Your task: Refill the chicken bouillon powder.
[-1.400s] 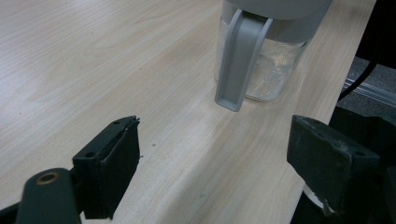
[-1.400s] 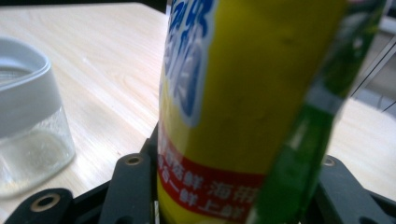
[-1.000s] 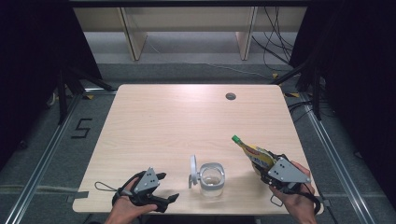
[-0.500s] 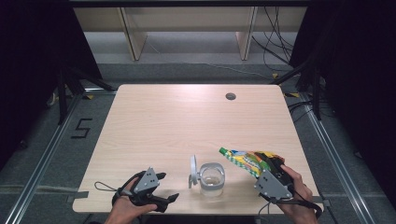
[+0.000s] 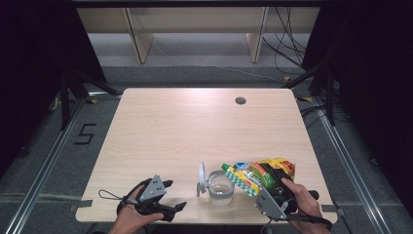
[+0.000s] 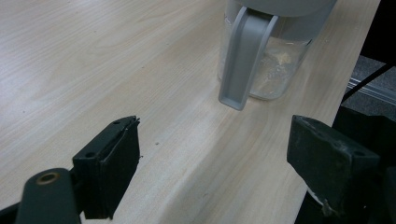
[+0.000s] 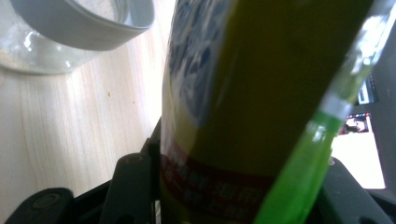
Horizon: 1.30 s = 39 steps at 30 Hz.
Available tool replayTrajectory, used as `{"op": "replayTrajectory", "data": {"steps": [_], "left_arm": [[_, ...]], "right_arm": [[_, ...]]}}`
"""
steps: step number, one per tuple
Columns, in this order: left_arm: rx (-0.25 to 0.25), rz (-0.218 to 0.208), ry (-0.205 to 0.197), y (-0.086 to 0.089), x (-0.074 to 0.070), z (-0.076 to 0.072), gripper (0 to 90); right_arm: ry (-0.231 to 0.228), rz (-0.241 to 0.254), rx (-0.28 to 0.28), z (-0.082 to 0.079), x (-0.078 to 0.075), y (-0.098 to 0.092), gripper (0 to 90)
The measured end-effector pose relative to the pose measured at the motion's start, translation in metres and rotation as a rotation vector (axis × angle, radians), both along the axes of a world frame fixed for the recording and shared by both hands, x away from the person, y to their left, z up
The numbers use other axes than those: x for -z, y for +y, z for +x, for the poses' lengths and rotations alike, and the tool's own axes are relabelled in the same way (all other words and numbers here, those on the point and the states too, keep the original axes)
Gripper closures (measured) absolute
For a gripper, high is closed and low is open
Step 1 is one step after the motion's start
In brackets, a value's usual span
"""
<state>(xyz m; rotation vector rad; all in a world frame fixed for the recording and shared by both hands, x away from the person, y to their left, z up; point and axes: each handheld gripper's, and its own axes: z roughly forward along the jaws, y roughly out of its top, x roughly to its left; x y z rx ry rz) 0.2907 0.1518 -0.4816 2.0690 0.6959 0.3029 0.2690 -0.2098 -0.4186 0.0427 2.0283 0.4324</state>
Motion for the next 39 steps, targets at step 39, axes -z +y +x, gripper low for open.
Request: {"op": "replayTrajectory", "data": {"steps": [39], "left_arm": [[-0.007, 0.004, -0.009, -0.001, 0.001, 0.0, 16.7]], "right_arm": [[-0.223, -0.434, -0.081, -0.018, 0.012, 0.028, 55.4]]}}
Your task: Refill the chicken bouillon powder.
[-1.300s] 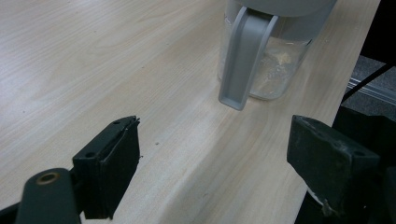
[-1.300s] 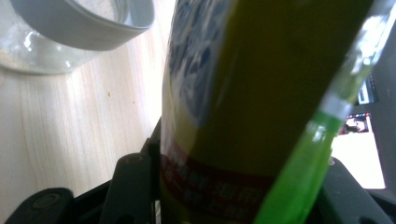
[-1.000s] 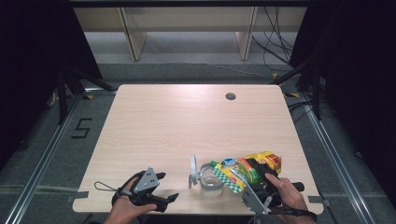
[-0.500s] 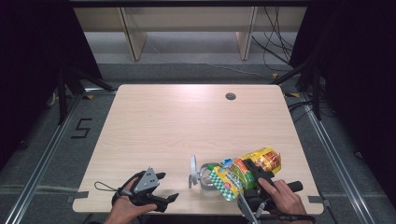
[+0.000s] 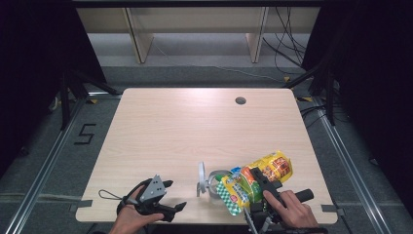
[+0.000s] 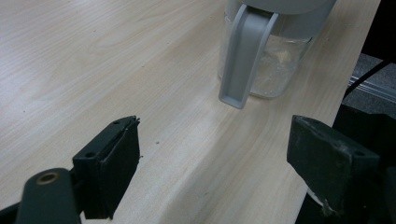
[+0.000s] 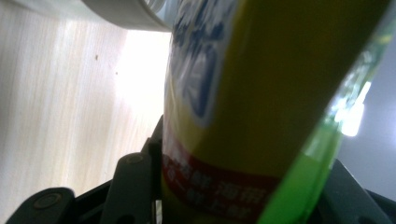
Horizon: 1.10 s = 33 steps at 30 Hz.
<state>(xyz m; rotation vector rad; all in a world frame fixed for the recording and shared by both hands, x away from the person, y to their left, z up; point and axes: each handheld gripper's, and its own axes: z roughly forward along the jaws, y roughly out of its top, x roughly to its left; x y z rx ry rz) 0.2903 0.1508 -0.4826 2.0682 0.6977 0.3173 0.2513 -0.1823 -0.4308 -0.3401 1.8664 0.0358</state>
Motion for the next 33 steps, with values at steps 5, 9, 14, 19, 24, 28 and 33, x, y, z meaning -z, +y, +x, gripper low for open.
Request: {"op": "replayTrajectory", "data": {"steps": [5, 9, 14, 19, 24, 28, 33], "left_arm": [[-0.001, -0.009, 0.005, -0.001, 0.001, 0.0, 16.7], [0.002, -0.003, 0.0, 0.0, 0.001, 0.0, 16.7], [0.003, -0.004, 0.008, -0.001, 0.001, 0.0, 16.7], [-0.005, -0.006, 0.008, -0.001, 0.0, 0.0, 16.7], [-0.001, -0.007, 0.004, -0.001, 0.001, 0.0, 16.7], [-0.003, -0.009, 0.003, -0.001, 0.001, 0.0, 16.7], [0.008, 0.012, 0.004, 0.001, 0.001, 0.001, 16.7]], "right_arm": [[-0.031, 0.0, -0.018, 0.0, 0.005, 0.003, 55.4], [-0.045, -0.039, -0.014, -0.001, 0.005, 0.004, 55.4], [-0.068, -0.097, -0.035, 0.0, 0.005, 0.006, 55.4], [-0.067, -0.1, -0.036, 0.001, 0.009, 0.007, 56.1], [-0.082, -0.132, -0.053, 0.001, 0.008, 0.008, 56.1], [-0.076, -0.121, -0.042, 0.001, 0.009, 0.007, 56.1], [-0.092, -0.142, -0.056, 0.0, 0.007, 0.008, 56.2]]}}
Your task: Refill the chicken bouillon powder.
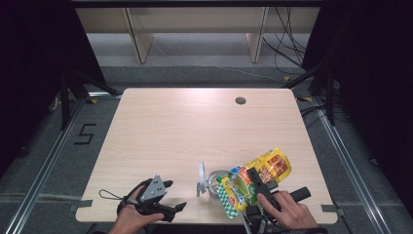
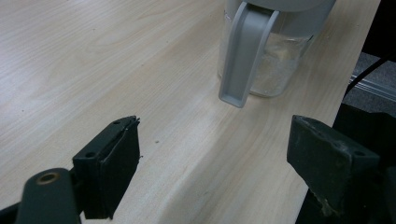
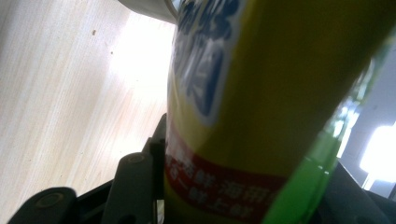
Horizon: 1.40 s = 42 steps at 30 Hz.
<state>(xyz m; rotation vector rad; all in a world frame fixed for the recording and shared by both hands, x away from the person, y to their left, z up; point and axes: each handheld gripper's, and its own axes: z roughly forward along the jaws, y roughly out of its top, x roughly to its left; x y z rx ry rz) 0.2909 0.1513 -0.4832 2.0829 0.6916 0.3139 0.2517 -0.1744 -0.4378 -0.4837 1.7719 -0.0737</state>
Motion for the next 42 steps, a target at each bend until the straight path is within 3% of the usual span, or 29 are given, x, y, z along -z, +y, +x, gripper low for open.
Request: {"op": "replayTrajectory", "data": {"steps": [3, 6, 7, 11, 14, 15, 23, 25, 27, 29, 35, 36, 37, 41, 42], "left_arm": [[-0.007, -0.015, -0.004, -0.001, 0.0001, -0.0005, 16.7], [-0.005, 0.004, -0.003, 0.0001, -0.0005, -0.0004, 16.7], [-0.01, -0.018, -0.001, -0.0012, 0.0003, -0.0007, 16.7], [0.0, 0.0, -0.001, 0.0001, -0.0002, -0.0001, 16.7], [-0.009, -0.016, -0.002, -0.001, 0.0003, -0.0006, 16.7], [-0.003, -0.001, -0.004, 0.0, -0.0002, -0.0003, 16.7], [-0.002, -0.01, -0.002, -0.0005, 0.0001, -0.0001, 16.7], [0.0, 0.0, -0.001, 0.0001, -0.0002, -0.0001, 16.7], [0.0, 0.0, -0.001, 0.0, -0.0001, 0.0001, 16.7], [0.001, 0.0, 0.0, 0.0001, -0.0001, -0.0001, 16.7], [-0.003, -0.015, -0.002, -0.0007, 0.0003, -0.0004, 16.7], [-0.003, -0.013, -0.001, -0.0005, 0.0004, -0.0001, 16.7], [-0.004, -0.013, 0.004, -0.0006, 0.0001, -0.0002, 16.7], [-0.001, -0.008, -0.002, -0.0003, 0.0002, 0.0, 16.7], [-0.01, -0.012, 0.002, -0.0006, -0.0002, -0.0008, 16.7]], "right_arm": [[0.008, -0.004, 0.008, -0.0002, 0.0005, -0.0003, 56.2], [0.0, -0.007, 0.005, -0.0003, 0.0003, -0.0007, 56.2], [0.001, -0.004, 0.003, -0.0002, 0.0001, -0.0009, 56.2], [0.01, 0.006, 0.016, -0.0008, 0.0022, -0.0022, 56.2], [0.006, -0.023, -0.002, 0.0005, 0.0006, -0.0016, 56.2], [0.006, -0.027, -0.001, 0.0004, 0.0003, -0.0014, 56.2], [-0.003, -0.035, -0.003, -0.0001, 0.0007, -0.0019, 56.3], [-0.016, -0.057, -0.014, -0.0004, -0.0003, -0.0016, 56.3], [-0.016, -0.045, -0.005, -0.0008, 0.0006, -0.0026, 56.3], [-0.022, -0.079, -0.016, -0.0003, -0.0018, -0.0012, 56.3], [-0.022, -0.067, -0.008, -0.0014, -0.0013, -0.0028, 56.3], [-0.03, -0.11, -0.011, -0.0018, -0.0039, -0.0028, 56.3], [-0.033, -0.114, -0.015, -0.0019, -0.0042, -0.003, 56.3], [-0.035, -0.11, -0.015, -0.0022, -0.0041, -0.0036, 56.3], [-0.024, -0.079, -0.017, -0.002, -0.0024, -0.0039, 56.3]]}}
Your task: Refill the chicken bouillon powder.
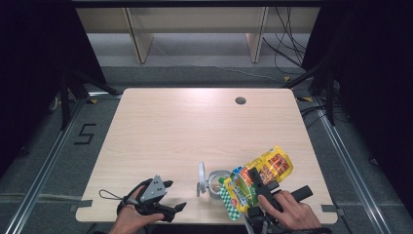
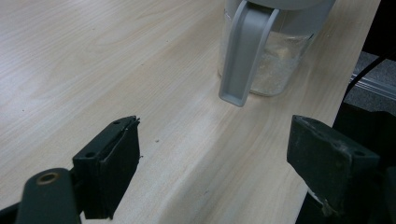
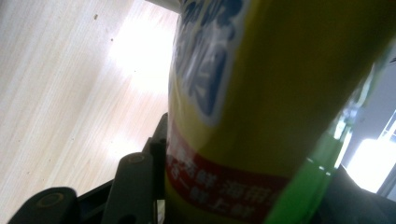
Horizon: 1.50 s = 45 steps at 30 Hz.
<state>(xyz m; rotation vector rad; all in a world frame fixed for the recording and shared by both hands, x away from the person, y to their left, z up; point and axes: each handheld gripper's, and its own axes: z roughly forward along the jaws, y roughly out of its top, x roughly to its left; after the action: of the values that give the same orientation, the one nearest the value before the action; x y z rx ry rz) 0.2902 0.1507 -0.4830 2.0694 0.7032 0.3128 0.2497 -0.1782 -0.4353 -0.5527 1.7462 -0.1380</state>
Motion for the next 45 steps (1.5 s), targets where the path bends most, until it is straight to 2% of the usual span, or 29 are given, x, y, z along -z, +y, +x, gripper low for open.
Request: {"op": "replayTrajectory", "data": {"steps": [3, 5, 6, 7, 9, 11, 12, 15, 19, 20, 22, 25, 29, 33, 37, 38, 40, 41, 42, 43, 44, 45], "left_arm": [[0.002, 0.0, -0.004, 0.0, 0.0, 0.0, 16.7], [0.005, -0.001, -0.003, 0.0, 0.0, 0.0, 16.7], [0.007, 0.001, -0.004, 0.0, 0.0, 0.001, 16.7], [0.008, 0.001, -0.003, 0.0, 0.0, 0.001, 16.7], [0.008, -0.002, 0.0, 0.0, 0.0, 0.001, 16.7], [0.007, -0.001, 0.002, 0.0, 0.0, 0.0, 16.7], [0.008, -0.001, -0.002, 0.0, 0.001, 0.001, 16.7], [0.007, 0.005, 0.002, 0.0, 0.0, 0.001, 16.7], [0.011, 0.004, -0.004, 0.0, 0.0, 0.001, 16.7], [0.024, 0.011, -0.018, 0.001, 0.0, 0.002, 16.7], [0.006, 0.005, 0.003, 0.0, 0.0, 0.001, 16.7], [0.007, 0.004, 0.002, 0.0, 0.0, 0.001, 16.7], [0.007, 0.005, 0.002, 0.0, 0.0, 0.001, 16.7], [0.013, 0.016, -0.006, 0.0, 0.001, 0.002, 16.7], [0.017, 0.021, 0.004, 0.001, 0.0, 0.001, 16.8], [0.01, 0.002, 0.002, 0.0, 0.0, 0.001, 16.7], [0.006, 0.0, 0.003, 0.0, 0.0, 0.001, 16.8], [0.018, 0.008, -0.009, 0.0, 0.0, 0.001, 16.7], [0.018, 0.016, -0.011, 0.001, 0.0, 0.002, 16.8], [0.018, 0.016, -0.011, 0.001, 0.0, 0.002, 16.7], [0.013, 0.002, -0.008, 0.0, 0.0, 0.001, 16.8], [0.02, 0.02, -0.011, 0.001, 0.0, 0.002, 16.8]], "right_arm": [[-0.003, -0.009, 0.0, 0.0, 0.0, 0.0, 56.3], [0.003, 0.008, -0.003, 0.0, 0.0, 0.0, 56.3], [0.002, 0.002, -0.004, 0.0, 0.001, 0.0, 56.4], [-0.007, -0.031, -0.003, 0.0, 0.0, 0.0, 56.4], [-0.014, -0.039, -0.004, 0.0, -0.001, 0.001, 56.5], [-0.023, -0.038, 0.0, -0.001, 0.0, 0.001, 56.4], [-0.014, -0.007, -0.001, -0.001, 0.001, 0.0, 56.4], [-0.028, -0.053, 0.007, -0.002, -0.001, 0.001, 56.4], [-0.027, -0.034, 0.003, -0.002, -0.001, 0.001, 56.5], [-0.025, -0.037, 0.004, -0.002, -0.001, 0.001, 56.5], [-0.029, -0.057, 0.013, -0.003, -0.003, 0.001, 56.5], [-0.045, -0.083, -0.007, -0.003, -0.003, 0.002, 56.5], [-0.05, -0.092, -0.005, -0.003, -0.004, 0.002, 56.5], [-0.039, -0.121, 0.003, -0.004, -0.008, 0.005, 56.5], [-0.033, -0.12, -0.004, -0.003, -0.008, 0.007, 57.0], [-0.032, -0.13, 0.001, -0.002, -0.008, 0.007, 57.3], [-0.018, -0.126, 0.013, -0.001, -0.008, 0.006, 57.4], [-0.032, -0.12, 0.004, -0.001, -0.008, 0.004, 57.5], [-0.015, -0.127, 0.015, -0.001, -0.009, 0.004, 57.6], [-0.015, -0.127, 0.015, -0.001, -0.009, 0.004, 57.6], [-0.037, -0.124, 0.012, -0.001, -0.009, 0.004, 57.6], [-0.037, -0.124, 0.012, -0.001, -0.009, 0.004, 57.6]]}}
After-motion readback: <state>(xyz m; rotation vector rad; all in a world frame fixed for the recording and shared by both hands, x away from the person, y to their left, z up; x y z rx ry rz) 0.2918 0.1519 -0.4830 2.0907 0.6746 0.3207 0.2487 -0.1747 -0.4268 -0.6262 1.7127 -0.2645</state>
